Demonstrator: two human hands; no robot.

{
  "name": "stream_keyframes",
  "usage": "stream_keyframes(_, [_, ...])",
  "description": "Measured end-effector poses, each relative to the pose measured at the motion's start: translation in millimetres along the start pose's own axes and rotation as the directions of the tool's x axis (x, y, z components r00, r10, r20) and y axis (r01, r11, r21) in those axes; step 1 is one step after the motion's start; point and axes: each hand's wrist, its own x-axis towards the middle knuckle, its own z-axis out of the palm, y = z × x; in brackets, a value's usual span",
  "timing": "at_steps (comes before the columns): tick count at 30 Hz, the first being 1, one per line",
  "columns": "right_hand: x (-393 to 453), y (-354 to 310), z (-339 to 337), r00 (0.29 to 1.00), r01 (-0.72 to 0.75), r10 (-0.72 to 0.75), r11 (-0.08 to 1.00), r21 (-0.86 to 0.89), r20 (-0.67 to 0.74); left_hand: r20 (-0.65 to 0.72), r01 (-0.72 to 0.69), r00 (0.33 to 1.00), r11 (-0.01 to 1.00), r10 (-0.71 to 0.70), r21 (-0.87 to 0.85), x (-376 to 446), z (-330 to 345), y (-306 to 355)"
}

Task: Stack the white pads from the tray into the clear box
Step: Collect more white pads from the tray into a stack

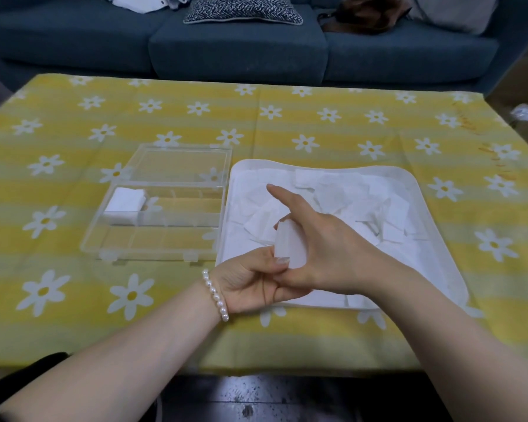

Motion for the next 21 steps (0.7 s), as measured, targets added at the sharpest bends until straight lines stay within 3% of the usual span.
stream_keyframes(10, [-0.2,0.2,1.1,0.999,0.001,0.0,1.0,-0.018,0.043,-0.016,0.01,1.0,1.0,-0.01,-0.003,1.4,0.0,-1.0])
stream_keyframes(21, [-0.4,-0.7,5.4,0.995,0.005,0.006,0.995,-0.104,0.104,0.068,0.071,0.995,0.996,-0.075,0.06,4.0,8.6,4.5])
